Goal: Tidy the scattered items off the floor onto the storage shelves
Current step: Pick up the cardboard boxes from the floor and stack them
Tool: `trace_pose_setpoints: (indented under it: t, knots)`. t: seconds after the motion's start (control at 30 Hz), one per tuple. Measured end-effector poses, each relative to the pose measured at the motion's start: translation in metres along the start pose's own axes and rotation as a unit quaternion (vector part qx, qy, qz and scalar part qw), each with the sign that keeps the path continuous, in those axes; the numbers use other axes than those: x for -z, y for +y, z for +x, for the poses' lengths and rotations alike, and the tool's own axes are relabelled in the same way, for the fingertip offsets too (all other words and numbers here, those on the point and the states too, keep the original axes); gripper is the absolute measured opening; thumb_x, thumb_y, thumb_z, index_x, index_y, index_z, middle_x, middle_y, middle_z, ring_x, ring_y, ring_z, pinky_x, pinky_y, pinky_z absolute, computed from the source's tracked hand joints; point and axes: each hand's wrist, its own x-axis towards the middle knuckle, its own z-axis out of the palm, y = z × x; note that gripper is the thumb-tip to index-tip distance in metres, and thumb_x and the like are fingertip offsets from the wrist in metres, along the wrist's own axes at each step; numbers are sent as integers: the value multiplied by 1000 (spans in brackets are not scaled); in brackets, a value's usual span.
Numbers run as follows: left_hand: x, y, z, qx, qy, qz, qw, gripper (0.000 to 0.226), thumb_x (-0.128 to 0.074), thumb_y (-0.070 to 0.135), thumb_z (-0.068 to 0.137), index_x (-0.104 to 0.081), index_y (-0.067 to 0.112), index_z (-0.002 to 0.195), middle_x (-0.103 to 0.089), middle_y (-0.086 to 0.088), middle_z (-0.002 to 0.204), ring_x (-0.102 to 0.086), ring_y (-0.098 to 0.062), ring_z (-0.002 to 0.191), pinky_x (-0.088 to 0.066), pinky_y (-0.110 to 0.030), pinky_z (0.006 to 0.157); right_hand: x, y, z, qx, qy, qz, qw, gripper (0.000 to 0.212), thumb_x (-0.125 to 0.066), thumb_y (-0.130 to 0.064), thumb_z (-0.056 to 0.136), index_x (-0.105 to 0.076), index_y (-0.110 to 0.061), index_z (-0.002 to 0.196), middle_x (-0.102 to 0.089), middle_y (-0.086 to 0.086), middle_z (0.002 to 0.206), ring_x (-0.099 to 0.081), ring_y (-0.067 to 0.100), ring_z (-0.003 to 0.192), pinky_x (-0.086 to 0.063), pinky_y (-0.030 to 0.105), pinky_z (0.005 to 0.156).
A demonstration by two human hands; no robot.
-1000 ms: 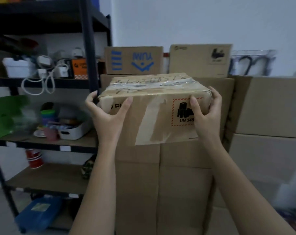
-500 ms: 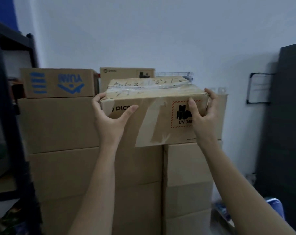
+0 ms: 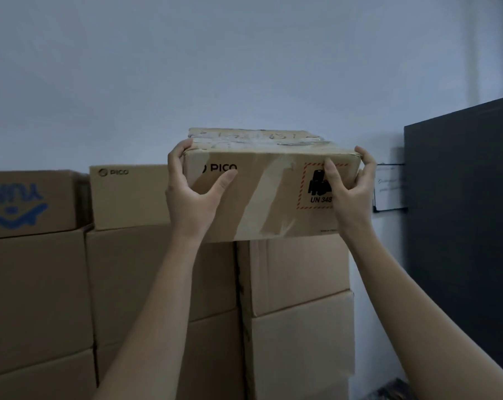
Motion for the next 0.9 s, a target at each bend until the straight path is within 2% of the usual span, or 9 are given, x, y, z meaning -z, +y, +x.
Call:
trace_pose_setpoints:
  t: [0.2,0.3,0.43,0.5,0.6,0.77,0.83,0.9]
  knots:
    - [-43,-38,31,-16,-40,-26,999,76,-83,34,76,-41,31,139,-53,9,133,-55,-12,120,-50,-36,100,-3,43,50,-1,10,-3,1000,70,-73,-47,82,-33,-35,138,-55,2,131,-61,7,111,-52,33,96]
    - [-64,-57,42,-22,-48,-12,999,77,-81,39,77,-38,34,141,-51,9,136,-52,-12,125,-47,-39,104,-3,67,77,-17,3,-5,1000,77,-74,-53,78,-31,-34,139,-56,2,131,-61,10,112,-53,36,96]
    - [-97,-75,53,-21,-42,24,999,82,-79,45,78,-32,37,145,-47,15,139,-47,-8,128,-44,-41,107,-4,98,121,-37,1,8,999,75,-76,-48,79,-37,-22,137,-60,2,123,-64,10,105,-57,29,85]
    - [-115,-78,57,-31,-38,63,997,85,-76,47,78,-27,38,147,-43,18,142,-42,-9,131,-40,-45,109,-3,111,146,-50,-9,24,998,72,-76,-46,80,-41,-18,136,-61,2,122,-65,12,105,-58,29,83]
    - [-141,-79,65,-54,-22,107,993,87,-75,46,79,-24,32,149,-39,20,145,-37,-8,134,-31,-46,114,1,123,181,-66,-36,43,996,75,-78,-50,74,-43,-19,134,-62,1,120,-67,13,103,-58,34,84]
    - [-185,-83,69,-96,6,156,983,88,-71,46,83,-20,23,151,-33,14,152,-37,-5,134,-28,-46,115,12,140,222,-43,-21,63,997,66,-75,-50,77,-42,-25,128,-62,0,119,-66,8,98,-54,28,77]
    - [-198,-97,74,-81,8,150,985,92,-72,51,79,-20,25,151,-34,15,151,-41,-6,133,-31,-46,114,11,151,227,-36,-25,64,997,66,-76,-50,76,-41,-26,127,-62,-1,116,-65,8,98,-54,27,77]
    - [-204,-118,77,-42,3,148,988,97,-75,54,76,-19,28,151,-33,20,150,-37,-1,133,-30,-40,116,8,168,228,-36,-32,52,997,68,-76,-47,78,-40,-23,130,-60,-3,112,-64,5,94,-53,23,72]
